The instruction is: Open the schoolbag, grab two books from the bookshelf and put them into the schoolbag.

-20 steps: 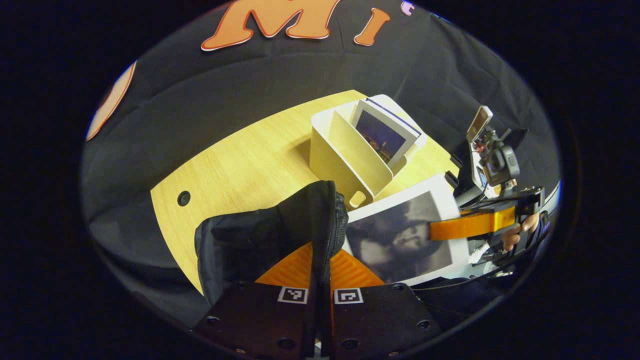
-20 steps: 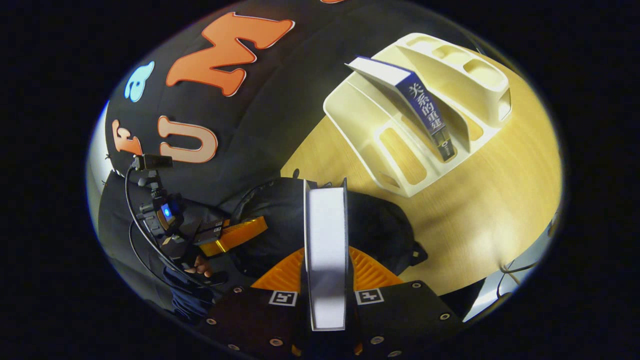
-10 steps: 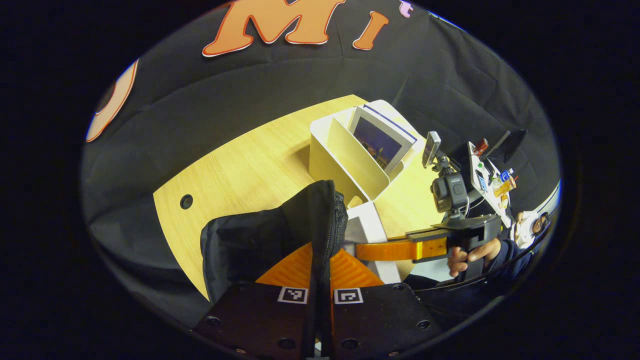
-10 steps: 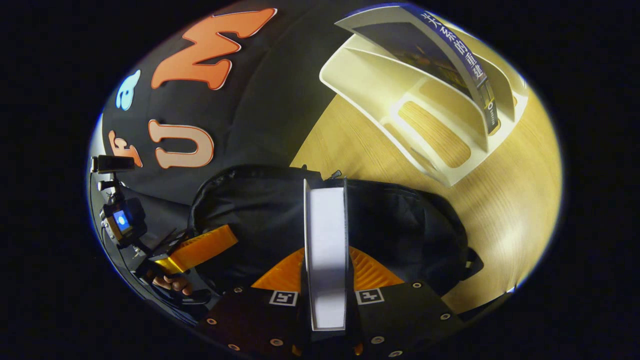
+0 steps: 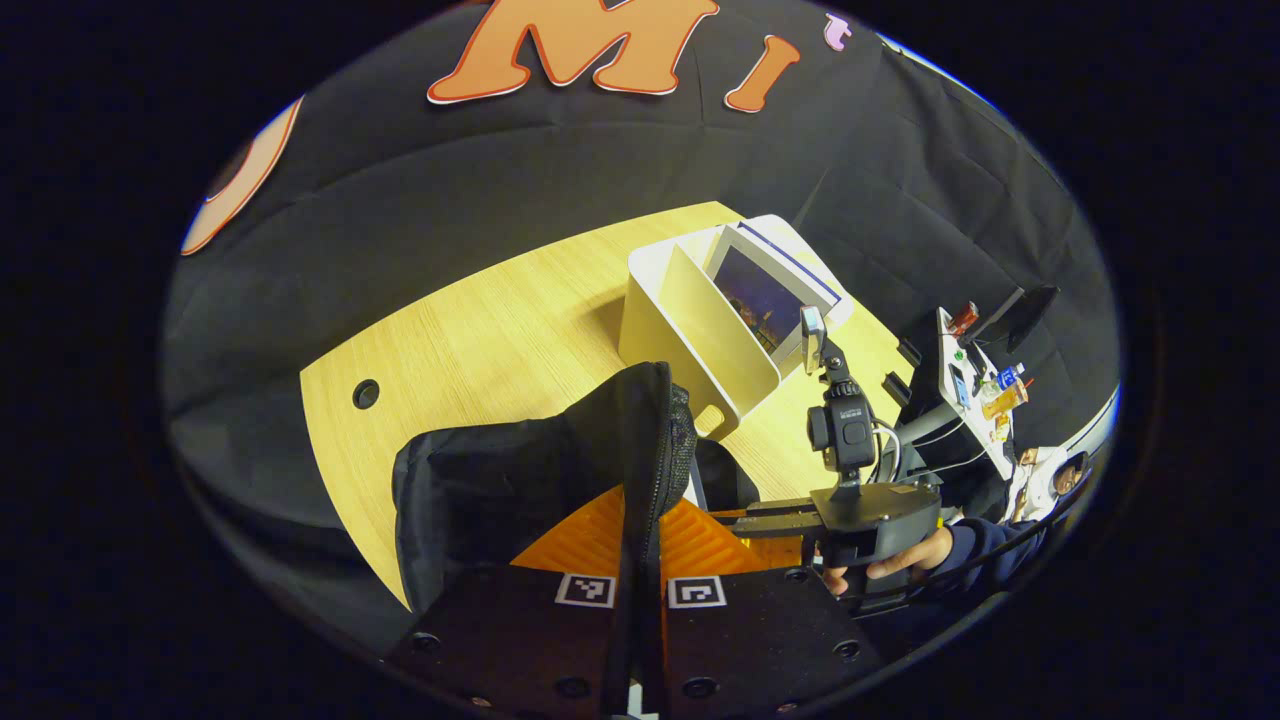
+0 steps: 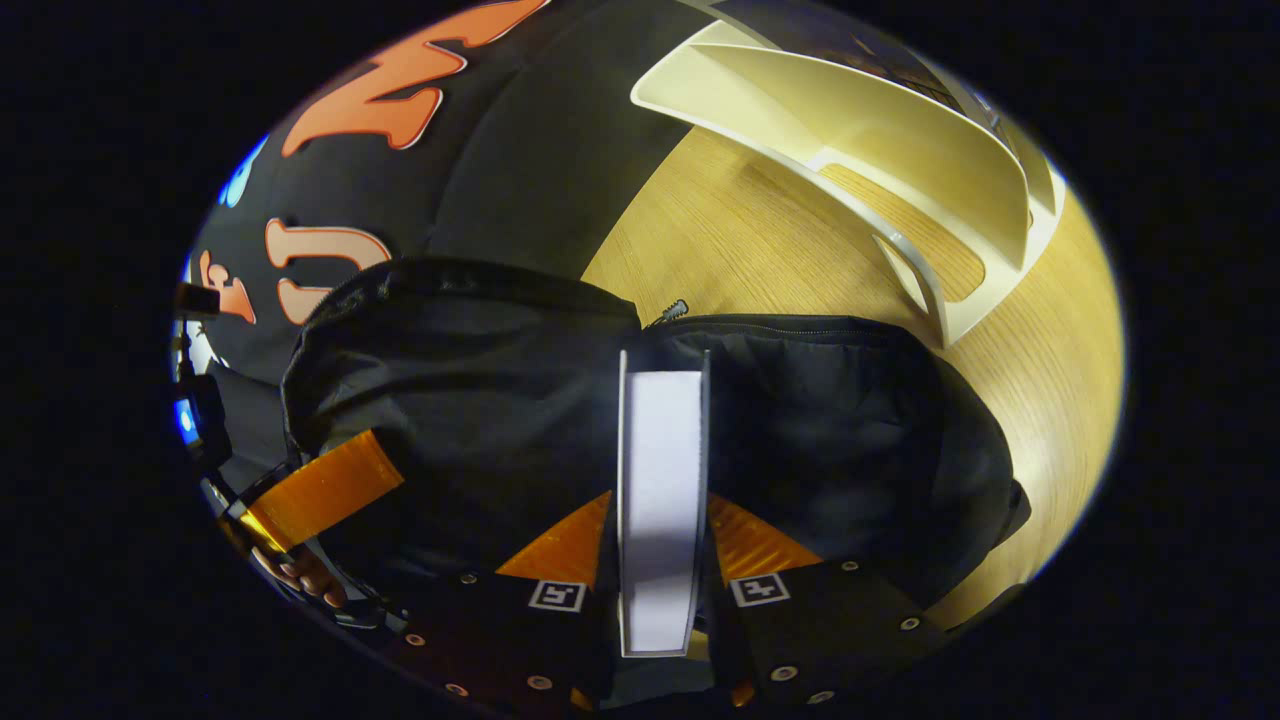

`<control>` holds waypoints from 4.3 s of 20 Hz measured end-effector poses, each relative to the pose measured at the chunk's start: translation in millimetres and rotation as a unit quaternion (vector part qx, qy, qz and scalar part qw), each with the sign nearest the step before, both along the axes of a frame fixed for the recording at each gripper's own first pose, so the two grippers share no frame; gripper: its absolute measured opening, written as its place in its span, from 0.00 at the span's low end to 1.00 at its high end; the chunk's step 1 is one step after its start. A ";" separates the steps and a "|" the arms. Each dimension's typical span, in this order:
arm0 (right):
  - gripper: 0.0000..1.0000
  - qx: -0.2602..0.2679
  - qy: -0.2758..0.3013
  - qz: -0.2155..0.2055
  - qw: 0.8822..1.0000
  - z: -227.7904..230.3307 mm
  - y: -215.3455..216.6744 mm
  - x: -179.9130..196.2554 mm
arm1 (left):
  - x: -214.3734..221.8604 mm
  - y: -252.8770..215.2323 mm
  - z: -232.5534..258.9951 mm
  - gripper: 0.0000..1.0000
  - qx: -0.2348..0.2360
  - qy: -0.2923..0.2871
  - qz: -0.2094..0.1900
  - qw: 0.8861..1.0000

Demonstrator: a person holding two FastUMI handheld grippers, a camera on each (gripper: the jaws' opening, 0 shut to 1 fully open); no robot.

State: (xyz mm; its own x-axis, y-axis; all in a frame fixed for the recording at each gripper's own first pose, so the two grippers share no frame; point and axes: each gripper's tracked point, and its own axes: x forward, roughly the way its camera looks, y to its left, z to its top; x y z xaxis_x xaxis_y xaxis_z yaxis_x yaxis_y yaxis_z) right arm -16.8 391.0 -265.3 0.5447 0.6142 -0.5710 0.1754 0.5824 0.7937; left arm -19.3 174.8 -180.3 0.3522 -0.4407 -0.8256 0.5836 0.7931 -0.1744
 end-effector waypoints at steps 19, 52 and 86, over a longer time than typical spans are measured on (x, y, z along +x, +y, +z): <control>0.98 -0.288 -0.029 0.100 0.952 70.1 -190.5 -6.5 | 14.2 -10.2 -14.0 0.06 0.020 -0.010 0.042 0.999; 0.45 -0.404 0.055 0.218 0.887 67.7 -288.1 150.8 | 16.0 -0.5 -33.8 0.05 0.035 0.020 0.187 0.981; 0.29 -0.342 0.098 0.007 0.935 111.4 -261.0 -61.9 | 3.8 -7.3 -28.5 0.05 0.001 -0.005 -0.005 1.000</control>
State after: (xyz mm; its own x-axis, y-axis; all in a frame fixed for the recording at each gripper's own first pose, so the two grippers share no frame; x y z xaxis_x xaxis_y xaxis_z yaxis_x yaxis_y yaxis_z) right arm -78.7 130.0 -153.9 0.3838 0.0756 -0.9203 0.2664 0.9452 0.1887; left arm -15.5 167.5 -208.8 0.3566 -0.4428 -0.8226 0.5927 0.7879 -0.1672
